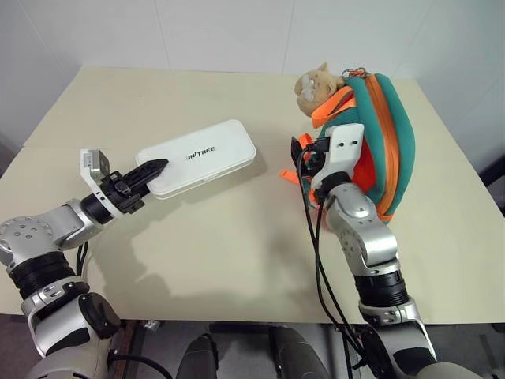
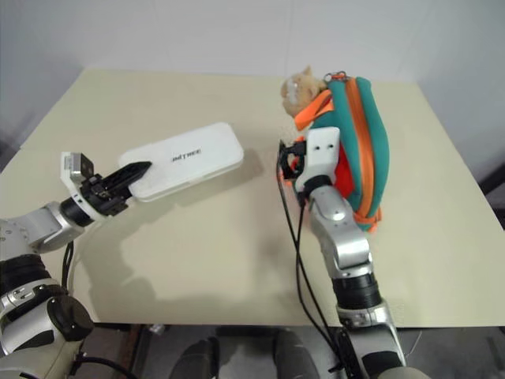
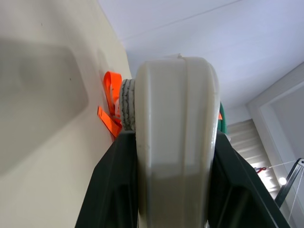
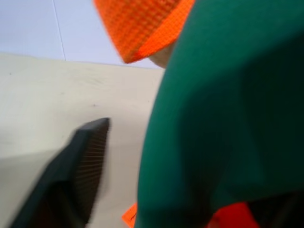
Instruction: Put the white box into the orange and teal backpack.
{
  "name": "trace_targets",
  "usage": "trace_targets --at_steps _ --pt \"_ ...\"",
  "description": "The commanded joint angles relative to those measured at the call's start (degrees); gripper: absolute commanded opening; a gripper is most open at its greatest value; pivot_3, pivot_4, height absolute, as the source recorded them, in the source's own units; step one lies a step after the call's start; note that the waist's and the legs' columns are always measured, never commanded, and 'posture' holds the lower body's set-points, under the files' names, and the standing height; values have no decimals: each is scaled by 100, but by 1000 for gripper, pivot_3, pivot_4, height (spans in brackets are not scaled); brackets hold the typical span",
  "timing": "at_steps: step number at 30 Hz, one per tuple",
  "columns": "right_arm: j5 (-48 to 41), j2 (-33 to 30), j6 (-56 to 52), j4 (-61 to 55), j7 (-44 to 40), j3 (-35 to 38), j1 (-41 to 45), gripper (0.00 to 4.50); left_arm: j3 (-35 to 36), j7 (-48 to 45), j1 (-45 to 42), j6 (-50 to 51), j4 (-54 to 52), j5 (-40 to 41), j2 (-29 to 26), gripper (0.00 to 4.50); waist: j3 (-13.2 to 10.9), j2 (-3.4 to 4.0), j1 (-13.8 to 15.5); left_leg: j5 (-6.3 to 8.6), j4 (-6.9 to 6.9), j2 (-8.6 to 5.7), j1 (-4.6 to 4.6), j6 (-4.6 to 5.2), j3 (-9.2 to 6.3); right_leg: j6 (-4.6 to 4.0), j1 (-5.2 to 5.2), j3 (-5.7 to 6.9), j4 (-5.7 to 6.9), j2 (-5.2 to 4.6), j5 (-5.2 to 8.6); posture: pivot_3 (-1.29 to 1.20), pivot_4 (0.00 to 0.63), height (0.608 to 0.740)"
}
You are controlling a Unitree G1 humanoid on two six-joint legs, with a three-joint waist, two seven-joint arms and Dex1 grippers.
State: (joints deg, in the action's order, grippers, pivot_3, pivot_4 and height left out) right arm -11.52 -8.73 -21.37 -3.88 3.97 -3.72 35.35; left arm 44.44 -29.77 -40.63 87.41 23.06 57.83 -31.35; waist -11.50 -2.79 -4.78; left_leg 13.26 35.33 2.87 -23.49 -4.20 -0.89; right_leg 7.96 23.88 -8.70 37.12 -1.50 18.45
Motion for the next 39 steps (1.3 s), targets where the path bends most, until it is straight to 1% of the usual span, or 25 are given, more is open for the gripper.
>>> trace_targets --at_steps 1,2,5,6,9,16,20,23,24,26,30,34,39 --pt "142 99 288 -48 -57 167 99 2607 52 -6 -7 70 -261 234 -70 1294 0 0 -11 0 0 0 0 0 -1 0 0 0 0 0 0 0 150 740" --pt "173 126 335 -32 -68 177 97 2193 12 -22 14 92 -268 231 -106 1294 0 0 -19 0 0 0 0 0 -1 0 0 1 -1 0 0 0 150 740" --pt "228 177 423 -22 -121 215 82 1181 -47 -62 49 120 -281 240 -161 1294 0 0 -37 0 -2 0 3 -1 -1 0 0 0 1 0 0 0 150 740" --pt "241 187 439 -27 -138 227 75 764 -51 -69 55 119 -287 246 -165 1294 0 0 -37 -1 -2 0 3 -2 -1 0 0 0 2 1 0 0 150 740" --pt "206 211 420 -141 -240 278 31 19 -113 -118 75 97 -309 233 -206 1294 0 0 -35 -2 -2 0 4 -4 -1 0 -2 0 3 0 0 0 150 740" --pt "-1166 -151 -867 -1766 -1438 376 -387 1 -366 -424 -110 -270 131 87 -522 1294 0 1 -27 -2 -14 1 5 -5 -4 -1 -2 2 -5 0 0 0 150 740" --pt "-2138 -428 -1789 -2619 -1882 453 -489 1 -618 -693 -183 -442 347 33 -683 1294 0 1 -13 -2 -16 1 5 -5 -6 -4 -2 5 -5 0 2 0 150 740" --pt "-3187 -829 -2500 -3178 -2323 637 -498 1 -824 -892 -324 -599 603 -63 -836 1294 -1 0 -5 -2 -16 1 5 -4 -7 -5 -3 8 -6 0 3 0 150 740" --pt "-3418 -927 -2630 -3261 -2396 691 -481 1 -883 -951 -355 -639 661 -94 -873 1294 -1 0 -7 -2 -16 1 5 -4 -7 -6 -3 8 -9 0 3 0 150 740" --pt "-3886 -1173 -2781 -3438 -2604 811 -460 1 -1004 -1074 -411 -714 765 -154 -940 1294 0 0 -15 -2 -19 1 5 -4 -6 -7 -3 8 -12 1 4 0 150 740" --pt "-4837 -1773 -2812 -3850 -3357 1022 -609 1 -1165 -1272 -502 -842 894 -239 -1018 1294 -1 1 -1 1 -25 1 1 -1 -6 -8 -3 11 -25 1 6 0 150 740" --pt "-5258 -2390 -2727 -3972 -4111 1082 -742 1 -1279 -1415 -539 -893 953 -319 -1071 1294 -1 1 1 5 -25 1 -6 3 -7 -8 -3 12 -32 0 10 0 150 740" --pt "-5807 -3001 -2619 -3896 -4912 1364 -730 1 -1305 -1552 -573 -909 986 -348 -1128 1294 -1 0 16 6 -19 1 -6 4 -8 -7 -4 14 -31 -1 10 0 150 740"
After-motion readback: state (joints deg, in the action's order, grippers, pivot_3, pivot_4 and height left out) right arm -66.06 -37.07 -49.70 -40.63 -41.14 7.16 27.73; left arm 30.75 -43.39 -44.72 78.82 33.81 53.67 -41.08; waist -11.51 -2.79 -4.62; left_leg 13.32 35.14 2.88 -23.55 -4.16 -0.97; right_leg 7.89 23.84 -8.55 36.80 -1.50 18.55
